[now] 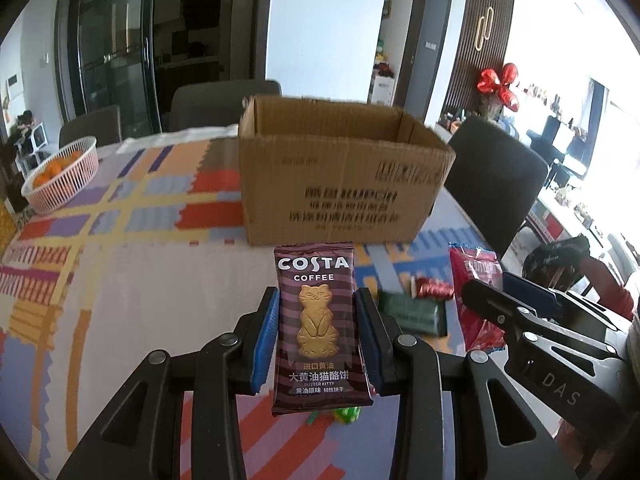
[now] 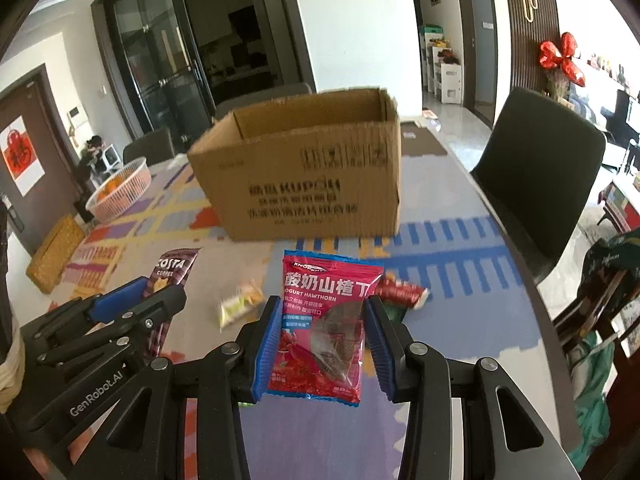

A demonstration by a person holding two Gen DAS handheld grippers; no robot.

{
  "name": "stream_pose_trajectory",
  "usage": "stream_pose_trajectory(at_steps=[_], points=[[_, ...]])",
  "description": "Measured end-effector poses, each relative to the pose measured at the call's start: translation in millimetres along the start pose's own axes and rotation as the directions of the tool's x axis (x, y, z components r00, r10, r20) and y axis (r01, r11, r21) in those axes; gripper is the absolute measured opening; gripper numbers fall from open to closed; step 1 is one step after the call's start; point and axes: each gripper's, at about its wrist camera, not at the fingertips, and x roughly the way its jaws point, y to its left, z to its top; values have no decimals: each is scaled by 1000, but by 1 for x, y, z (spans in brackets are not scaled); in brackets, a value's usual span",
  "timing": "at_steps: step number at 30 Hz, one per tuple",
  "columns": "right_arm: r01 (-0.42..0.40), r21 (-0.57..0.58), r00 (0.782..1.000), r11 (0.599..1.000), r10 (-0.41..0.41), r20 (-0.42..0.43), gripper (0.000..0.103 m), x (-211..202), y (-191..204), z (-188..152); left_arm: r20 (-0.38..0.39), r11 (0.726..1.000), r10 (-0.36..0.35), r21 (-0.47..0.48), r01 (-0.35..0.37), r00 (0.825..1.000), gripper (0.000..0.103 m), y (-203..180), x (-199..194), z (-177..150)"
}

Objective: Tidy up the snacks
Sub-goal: 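Lift both packs and carry them over the cardboard box, then open both tools to drop the packs into the box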

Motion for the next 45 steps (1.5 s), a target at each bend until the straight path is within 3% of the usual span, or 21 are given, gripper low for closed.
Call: stream_pose_trajectory(at_steps=[11,19,34,38,45], points=[[0,-23,995,1000,2,97,42,-15,4,46,98,999,-17,33,14,995,38,0,-14,48],[-22,-56,989,998,30,145,42,-18,16,82,128,999,-28,44,22,991,38,6,-12,83],[-29,-83,987,996,41,154,42,4,18,154,178,987,-1,159,-27,984,38,3,2,152],[-24,-88,990,996,36,138,42,17,16,171,158,984,1,178,-30,987,38,3,18,169],[-25,-92,997,995,32,71,42,50,7,193,46,986,-36,165,28,998,38,5,60,187]])
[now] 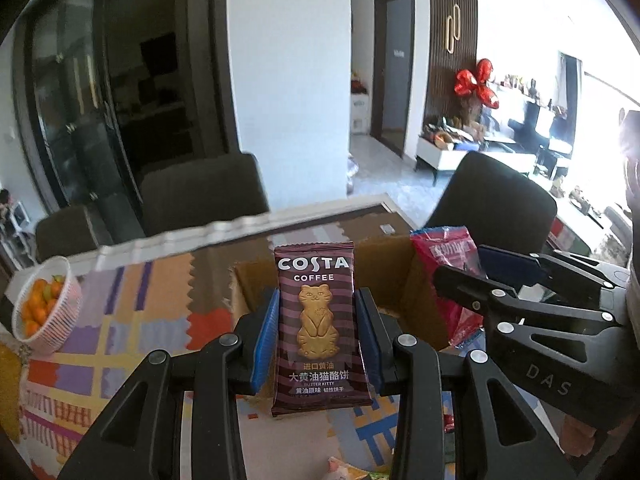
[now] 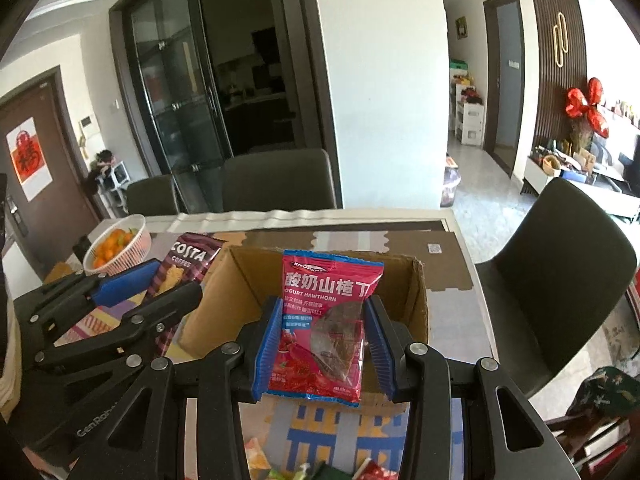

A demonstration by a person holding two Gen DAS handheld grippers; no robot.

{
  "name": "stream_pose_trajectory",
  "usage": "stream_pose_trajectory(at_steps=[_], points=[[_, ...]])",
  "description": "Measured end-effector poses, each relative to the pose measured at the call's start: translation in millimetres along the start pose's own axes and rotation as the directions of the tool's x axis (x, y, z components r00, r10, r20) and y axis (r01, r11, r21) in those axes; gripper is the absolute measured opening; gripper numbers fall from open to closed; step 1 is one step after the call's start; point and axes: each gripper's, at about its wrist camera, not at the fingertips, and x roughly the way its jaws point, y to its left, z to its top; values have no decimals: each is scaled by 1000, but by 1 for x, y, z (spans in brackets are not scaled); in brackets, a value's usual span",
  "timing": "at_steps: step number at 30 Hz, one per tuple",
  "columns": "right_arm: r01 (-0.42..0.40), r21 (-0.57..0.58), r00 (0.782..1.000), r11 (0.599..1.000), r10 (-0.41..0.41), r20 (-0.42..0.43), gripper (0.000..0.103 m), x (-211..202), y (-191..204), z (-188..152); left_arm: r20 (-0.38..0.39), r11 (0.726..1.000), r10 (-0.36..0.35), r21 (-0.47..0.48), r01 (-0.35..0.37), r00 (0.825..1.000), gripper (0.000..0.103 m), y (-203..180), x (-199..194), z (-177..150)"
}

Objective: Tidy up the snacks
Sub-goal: 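Open both tools to drop the packs into the box, then grasp the Denmas bag with the left tool while the right tool grasps the green bottle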

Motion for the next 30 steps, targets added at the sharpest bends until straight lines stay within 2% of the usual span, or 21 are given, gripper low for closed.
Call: stream_pose_trajectory(at_steps=[7,10,11,12,20,30], points=[[24,-16,999,1000,-24,-45,43,23,-1,4,-92,999,-24,-25,22,995,41,8,34,3],[29,-18,998,999,-30,-50,47,29,-1,5,-90,1000,-12,-28,10,996,45,11,33,-1],[39,-16,998,999,-39,-52,54,29,-2,4,-86,1000,-6,-27,4,996,49,12,30,-2],[48,-11,997,999,-49,-53,55,29,-3,3,-82,1000,-3,-27,1,997,50,11,27,-4],[64,-12,998,998,-64,-16,55,0,0,-10,-39,999,-1,-40,0,999,57,16,-13,-16],[42,-59,998,997,-40,39,55,-50,19,-39,18,1000,-9,-3,9,1000,58,-2,-68,-45]])
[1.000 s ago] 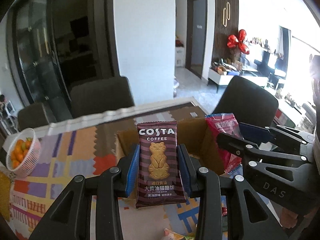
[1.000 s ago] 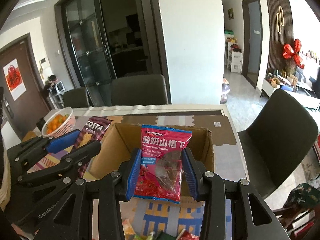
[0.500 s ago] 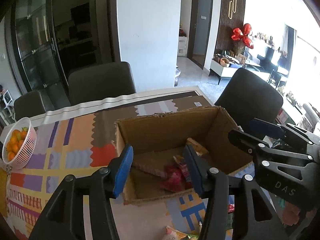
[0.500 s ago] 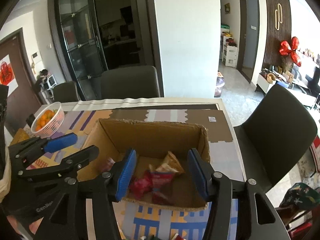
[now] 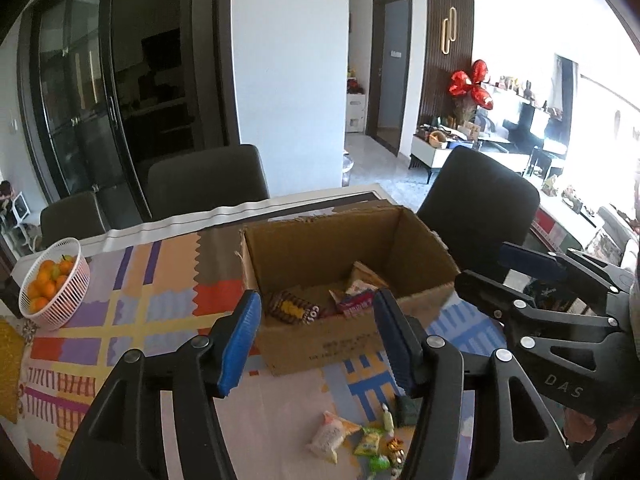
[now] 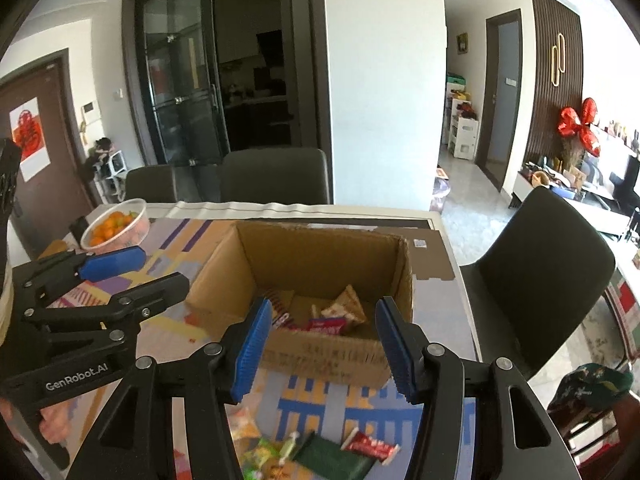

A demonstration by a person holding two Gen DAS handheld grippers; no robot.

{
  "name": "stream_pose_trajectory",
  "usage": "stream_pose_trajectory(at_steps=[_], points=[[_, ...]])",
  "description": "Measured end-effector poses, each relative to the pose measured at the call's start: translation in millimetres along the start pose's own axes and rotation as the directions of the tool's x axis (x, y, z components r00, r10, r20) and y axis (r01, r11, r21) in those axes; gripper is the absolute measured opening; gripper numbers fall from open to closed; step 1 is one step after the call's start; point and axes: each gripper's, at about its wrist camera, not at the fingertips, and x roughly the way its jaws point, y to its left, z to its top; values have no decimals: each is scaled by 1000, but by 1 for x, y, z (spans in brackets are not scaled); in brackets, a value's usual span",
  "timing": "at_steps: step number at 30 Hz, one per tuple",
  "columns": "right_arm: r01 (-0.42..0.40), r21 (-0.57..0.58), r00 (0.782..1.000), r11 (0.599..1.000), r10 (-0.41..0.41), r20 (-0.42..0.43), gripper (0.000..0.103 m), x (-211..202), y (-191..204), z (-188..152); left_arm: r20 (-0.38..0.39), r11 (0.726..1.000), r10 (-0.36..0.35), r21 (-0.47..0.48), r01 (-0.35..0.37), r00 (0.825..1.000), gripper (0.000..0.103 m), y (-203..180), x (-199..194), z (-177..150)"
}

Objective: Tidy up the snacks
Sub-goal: 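Grasp the Denmas bag with the left tool while the right tool grasps the green bottle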

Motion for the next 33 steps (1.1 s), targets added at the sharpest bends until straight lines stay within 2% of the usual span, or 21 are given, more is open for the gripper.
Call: stream_pose_trajectory(at_steps=[5,11,14,24,33], points=[[9,-15,1000,1000,-9,16,55,-18,6,-17,6,1000,9,20,-9,1000,60,-6,-17,-17],[-6,-12,1000,1000,6,-6,55,-26,12,-38,-15,998,32,54,-31,999,60,-9,-25,-41],[-9,-17,1000,1000,8,-21,55,-27,15,-48,-35,998,22,58,-20,999,60,-8,-26,-53],[-30,-25,994,999,27,-108,55,-13,28,-86,-83,996,5,93,3,997,60,-8,-16,-92],[-65,19,977,998,68,-204,55,11,28,-116,-134,991,-29,125,45,991,60,-9,5,-117]])
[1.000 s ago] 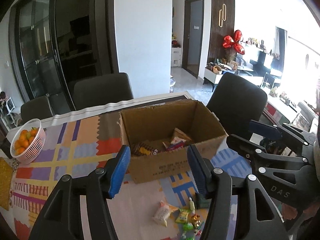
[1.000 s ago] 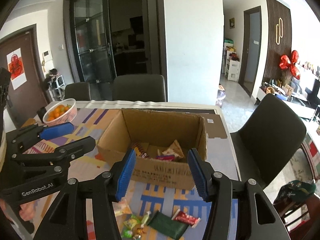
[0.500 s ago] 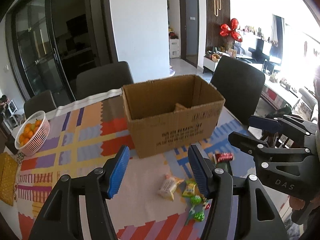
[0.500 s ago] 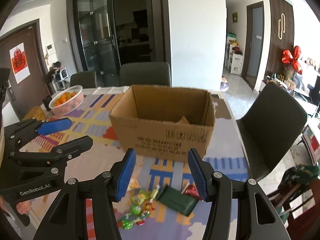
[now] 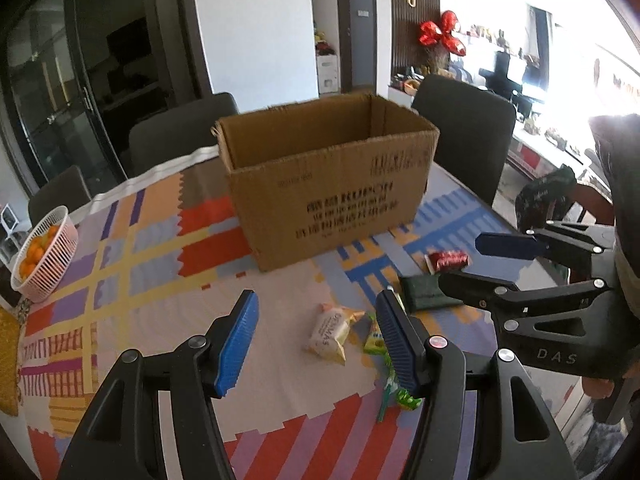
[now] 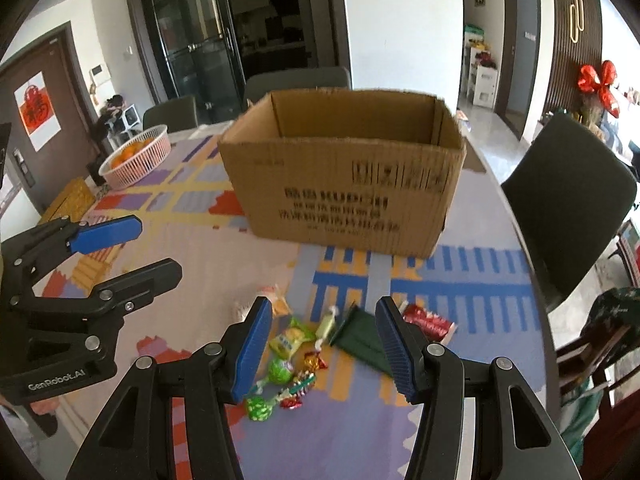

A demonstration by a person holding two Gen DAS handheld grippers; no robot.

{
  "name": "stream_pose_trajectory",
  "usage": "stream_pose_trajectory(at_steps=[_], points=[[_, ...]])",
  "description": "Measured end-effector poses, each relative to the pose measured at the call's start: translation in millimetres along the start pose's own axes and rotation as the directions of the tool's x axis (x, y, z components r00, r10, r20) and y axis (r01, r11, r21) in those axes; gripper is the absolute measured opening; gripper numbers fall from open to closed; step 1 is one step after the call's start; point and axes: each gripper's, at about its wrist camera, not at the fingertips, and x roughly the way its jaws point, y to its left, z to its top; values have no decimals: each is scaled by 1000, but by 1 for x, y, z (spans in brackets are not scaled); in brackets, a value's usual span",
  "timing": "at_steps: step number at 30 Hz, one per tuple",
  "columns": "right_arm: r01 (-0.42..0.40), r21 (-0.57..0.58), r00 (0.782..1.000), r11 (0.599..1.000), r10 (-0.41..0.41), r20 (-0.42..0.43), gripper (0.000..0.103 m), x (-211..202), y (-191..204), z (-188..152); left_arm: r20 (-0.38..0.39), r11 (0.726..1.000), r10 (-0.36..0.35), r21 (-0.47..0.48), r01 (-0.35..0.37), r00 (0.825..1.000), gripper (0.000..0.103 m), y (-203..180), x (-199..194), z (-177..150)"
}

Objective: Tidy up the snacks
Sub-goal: 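Grasp the Denmas bag with the left tool while the right tool grasps the green bottle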

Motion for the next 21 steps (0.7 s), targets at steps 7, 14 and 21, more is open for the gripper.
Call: stream_pose_trajectory(at_steps=[7,14,21], points=[[-25,-2,999,1000,24,-35,54,22,2,-15,-43,999,-30,8,31,999,60,1,26,-15],[-36,-9,997,999,35,-72,46,44,4,-24,-83,998,-63,-8,63,995,60,6,50,-26],[-48,-6,992,999,47,-117,35,67,5,-25,-117,996,-93,-25,91,989,59,11,72,-31]])
